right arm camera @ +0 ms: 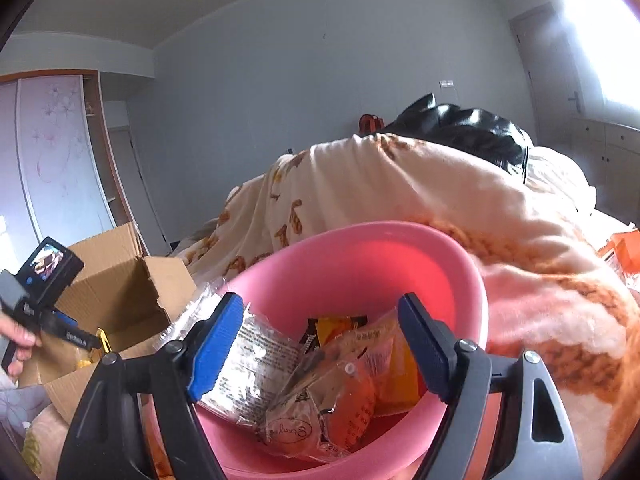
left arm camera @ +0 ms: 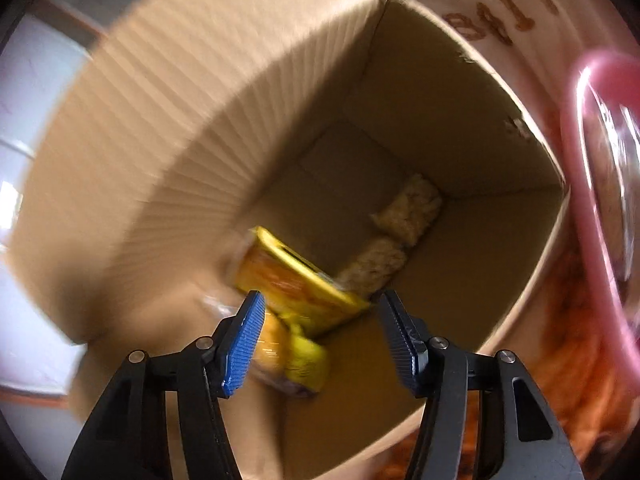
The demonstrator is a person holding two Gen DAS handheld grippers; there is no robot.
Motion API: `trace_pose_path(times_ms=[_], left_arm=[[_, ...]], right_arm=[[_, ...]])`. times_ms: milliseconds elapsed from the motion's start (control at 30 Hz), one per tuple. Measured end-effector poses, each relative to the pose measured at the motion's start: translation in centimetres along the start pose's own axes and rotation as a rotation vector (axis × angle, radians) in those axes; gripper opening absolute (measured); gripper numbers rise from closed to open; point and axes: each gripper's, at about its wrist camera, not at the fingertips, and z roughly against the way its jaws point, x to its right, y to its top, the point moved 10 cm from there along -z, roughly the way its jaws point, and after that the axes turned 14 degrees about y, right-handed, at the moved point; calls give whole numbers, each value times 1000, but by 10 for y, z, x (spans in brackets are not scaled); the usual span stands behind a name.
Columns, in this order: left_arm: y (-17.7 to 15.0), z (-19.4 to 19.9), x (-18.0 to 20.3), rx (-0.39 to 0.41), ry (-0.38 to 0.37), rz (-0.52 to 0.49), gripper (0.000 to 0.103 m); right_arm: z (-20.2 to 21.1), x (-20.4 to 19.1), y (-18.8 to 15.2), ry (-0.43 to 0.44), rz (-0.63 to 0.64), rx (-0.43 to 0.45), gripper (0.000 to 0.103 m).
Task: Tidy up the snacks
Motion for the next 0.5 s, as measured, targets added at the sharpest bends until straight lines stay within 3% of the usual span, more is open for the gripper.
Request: trace_pose_path(times_ms=[200,333,500], left_arm=[[6,-41,4,-183,-34,134,56],[12,-66,-16,-229,9,286,56],[13,-83,-27,-247,57,376,56]], right_arm=[[-5,3,-7,1,-7,-16,79],[-5,2,-8,1,3,-15,79],[-5,2,-10,12,-2,-15,79]])
